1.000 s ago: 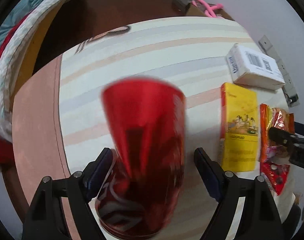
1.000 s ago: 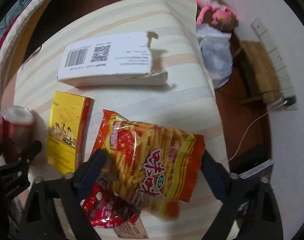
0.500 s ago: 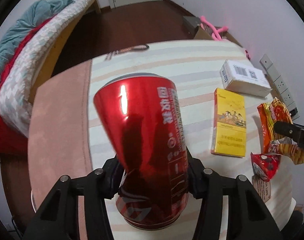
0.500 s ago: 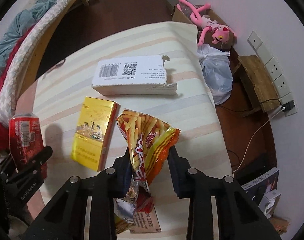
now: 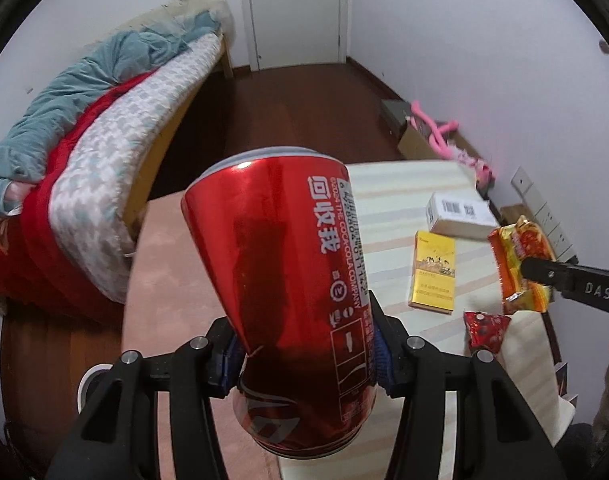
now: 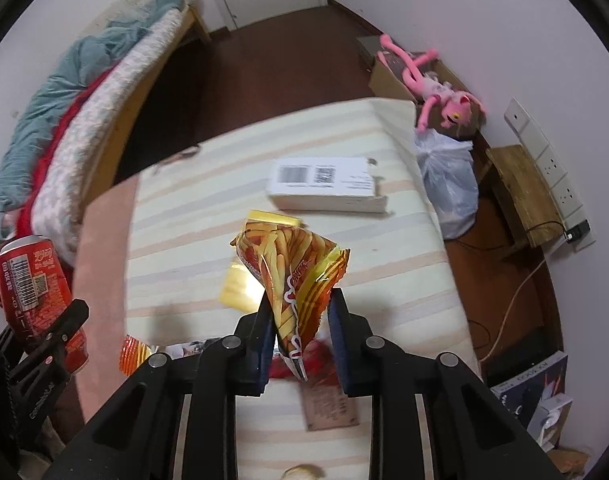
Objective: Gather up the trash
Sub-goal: 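Carry the can and chip bag over the bin and open both tools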
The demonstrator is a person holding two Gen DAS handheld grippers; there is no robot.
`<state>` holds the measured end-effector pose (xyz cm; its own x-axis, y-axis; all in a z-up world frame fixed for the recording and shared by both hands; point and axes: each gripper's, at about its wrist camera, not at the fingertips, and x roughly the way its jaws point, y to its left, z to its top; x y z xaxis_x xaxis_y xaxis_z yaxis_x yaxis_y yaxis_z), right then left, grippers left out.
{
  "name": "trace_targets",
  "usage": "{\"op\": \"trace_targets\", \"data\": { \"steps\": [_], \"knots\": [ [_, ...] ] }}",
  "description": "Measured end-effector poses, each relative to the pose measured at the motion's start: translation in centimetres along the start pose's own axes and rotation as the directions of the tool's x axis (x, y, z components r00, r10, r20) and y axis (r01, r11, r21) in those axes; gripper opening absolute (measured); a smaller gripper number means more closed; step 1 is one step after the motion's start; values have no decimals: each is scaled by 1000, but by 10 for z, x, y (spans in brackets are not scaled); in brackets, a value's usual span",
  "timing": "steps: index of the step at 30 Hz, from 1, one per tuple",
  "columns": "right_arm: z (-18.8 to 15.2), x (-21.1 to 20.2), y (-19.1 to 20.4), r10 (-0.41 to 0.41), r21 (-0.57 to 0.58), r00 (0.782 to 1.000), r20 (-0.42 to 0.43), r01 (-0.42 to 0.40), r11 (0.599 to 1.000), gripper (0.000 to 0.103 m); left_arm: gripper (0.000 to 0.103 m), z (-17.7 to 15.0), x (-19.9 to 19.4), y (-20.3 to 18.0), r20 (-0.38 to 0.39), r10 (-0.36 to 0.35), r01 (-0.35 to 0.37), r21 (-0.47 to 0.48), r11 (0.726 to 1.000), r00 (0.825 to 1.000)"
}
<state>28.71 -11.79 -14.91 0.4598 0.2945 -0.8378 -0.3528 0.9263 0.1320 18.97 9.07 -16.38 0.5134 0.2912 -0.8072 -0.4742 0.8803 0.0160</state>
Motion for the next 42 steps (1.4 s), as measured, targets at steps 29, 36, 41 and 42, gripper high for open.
{"op": "trace_targets", "data": {
  "steps": [29, 36, 41, 42],
  "knots": [
    [-145, 14, 376, 335, -361, 907, -255, -410, 838, 23, 49, -151, -85, 329, -140, 78, -136, -474, 870, 987],
    [-189, 112, 457, 232, -399, 880, -414, -405, 823, 23, 49, -203, -3, 404, -287, -110, -94, -614, 783, 952],
    [-201, 176, 488, 152, -413, 861, -485, -379, 828, 23, 54, -223, 47, 438, -352, -166, -125, -671, 731, 921],
    [-203, 187, 491, 137, -417, 857, -497, -374, 828, 23, 69, -227, 56, 444, -367, -171, -139, -680, 720, 915]
  ]
}}
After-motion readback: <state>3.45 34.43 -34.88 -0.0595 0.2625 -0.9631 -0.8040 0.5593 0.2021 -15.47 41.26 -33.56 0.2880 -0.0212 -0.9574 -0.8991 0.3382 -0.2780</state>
